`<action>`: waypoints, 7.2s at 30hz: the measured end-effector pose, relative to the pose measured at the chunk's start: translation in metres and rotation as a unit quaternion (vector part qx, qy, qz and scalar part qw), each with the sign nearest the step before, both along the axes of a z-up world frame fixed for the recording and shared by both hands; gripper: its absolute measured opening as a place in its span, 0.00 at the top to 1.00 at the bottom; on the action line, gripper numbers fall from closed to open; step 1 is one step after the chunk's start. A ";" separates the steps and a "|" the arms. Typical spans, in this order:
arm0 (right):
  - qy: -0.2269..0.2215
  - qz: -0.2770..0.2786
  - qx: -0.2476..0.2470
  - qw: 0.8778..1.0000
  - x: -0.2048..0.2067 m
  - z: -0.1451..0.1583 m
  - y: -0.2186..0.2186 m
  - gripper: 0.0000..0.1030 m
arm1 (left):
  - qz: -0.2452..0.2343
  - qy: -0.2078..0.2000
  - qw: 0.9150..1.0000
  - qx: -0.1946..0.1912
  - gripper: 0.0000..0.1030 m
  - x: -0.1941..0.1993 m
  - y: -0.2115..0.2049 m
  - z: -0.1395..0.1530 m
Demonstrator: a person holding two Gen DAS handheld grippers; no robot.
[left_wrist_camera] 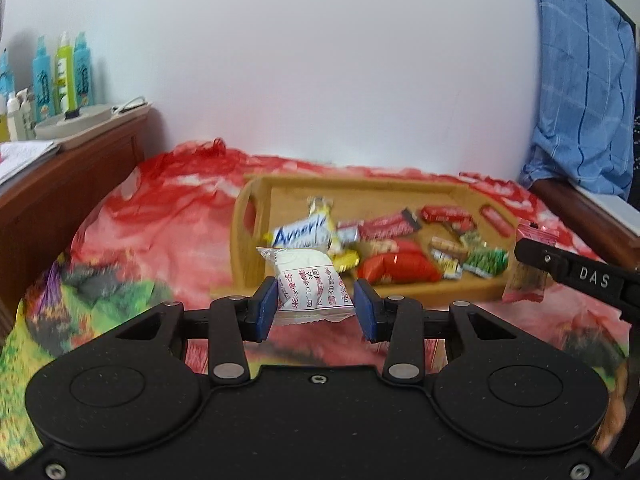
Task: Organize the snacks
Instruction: 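Grasp the white wrapped cake with the left gripper while the right gripper grasps the pink-wrapped cake, then carry both cakes over the tray and open both grippers, then move both tools back toward the red-printed biscuit packets on the blanket, then grasp a red-printed biscuit packet with the left gripper while the right gripper grasps another, then lift both red-printed packets off the blanket toward the tray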
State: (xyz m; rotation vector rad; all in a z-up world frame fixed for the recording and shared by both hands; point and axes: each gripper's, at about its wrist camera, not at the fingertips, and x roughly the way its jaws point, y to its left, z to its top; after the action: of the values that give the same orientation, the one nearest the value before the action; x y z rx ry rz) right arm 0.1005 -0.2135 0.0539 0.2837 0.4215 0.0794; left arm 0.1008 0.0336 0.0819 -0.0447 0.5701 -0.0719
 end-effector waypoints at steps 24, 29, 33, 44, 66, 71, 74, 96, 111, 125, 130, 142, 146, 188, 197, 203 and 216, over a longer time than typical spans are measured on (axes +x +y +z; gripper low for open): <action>0.014 0.020 0.009 1.000 0.149 0.008 -0.049 0.67 | -0.042 0.002 0.999 -0.019 0.62 0.156 -0.043 0.021; 0.048 0.037 0.007 0.998 0.186 -0.001 -0.044 0.67 | -0.042 0.026 0.998 -0.030 0.62 0.189 -0.053 0.004; 0.086 0.036 0.018 0.995 0.216 -0.013 -0.047 0.67 | -0.038 0.039 0.998 -0.036 0.62 0.210 -0.056 -0.009; 0.134 0.037 0.012 0.990 0.251 -0.032 -0.041 0.67 | -0.031 0.081 0.995 -0.043 0.62 0.236 -0.057 -0.037; 0.091 0.053 -0.028 0.994 0.186 0.000 -0.031 0.17 | -0.030 0.077 0.996 -0.019 0.19 0.200 -0.056 -0.013; 0.069 0.050 -0.029 0.996 0.147 0.010 -0.030 0.13 | -0.025 0.068 0.997 -0.012 0.13 0.177 -0.049 0.000; 0.060 0.045 -0.025 0.997 0.124 0.012 -0.030 0.12 | -0.028 0.068 0.997 -0.010 0.10 0.162 -0.045 0.004; 0.050 0.028 -0.024 0.998 0.013 -0.013 -0.022 0.01 | -0.033 0.057 0.998 0.022 0.03 0.059 -0.036 -0.005; 0.035 0.046 -0.066 0.996 -0.012 -0.025 0.005 0.00 | -0.008 0.077 0.997 0.026 0.03 0.018 -0.003 -0.026; 0.021 0.112 -0.128 0.985 -0.024 -0.040 0.050 0.08 | 0.057 0.091 0.994 0.013 0.02 0.000 0.052 -0.047; 0.022 0.122 -0.126 0.984 -0.016 -0.042 0.061 0.10 | 0.096 0.098 0.990 0.017 0.02 0.007 0.067 -0.055; 0.053 0.135 -0.124 0.982 0.008 -0.049 0.080 0.17 | 0.126 0.115 0.985 0.010 0.00 0.034 0.084 -0.074; 0.063 0.146 -0.130 0.979 0.010 -0.055 0.088 0.22 | 0.122 0.121 0.985 -0.002 0.01 0.035 0.086 -0.075; 0.054 0.092 -0.158 0.982 -0.029 -0.048 0.077 0.47 | -0.052 0.083 0.994 0.049 0.35 0.005 -0.013 -0.046; 0.064 0.088 -0.144 0.984 -0.022 -0.055 0.077 0.47 | -0.032 0.094 0.994 0.048 0.35 0.009 -0.012 -0.057; 0.058 0.089 -0.157 0.982 -0.023 -0.057 0.081 0.46 | -0.023 0.099 0.993 0.053 0.35 0.010 -0.010 -0.064; 0.067 0.063 -0.177 0.980 -0.015 -0.060 0.082 0.18 | -0.008 0.095 0.994 0.048 0.34 0.011 -0.005 -0.069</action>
State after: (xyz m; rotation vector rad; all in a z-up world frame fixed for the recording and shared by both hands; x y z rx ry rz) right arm 0.0852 -0.1318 -0.0063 -0.0888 0.5787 0.1074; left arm 0.1113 0.0286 0.0131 0.0477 0.7639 -0.0550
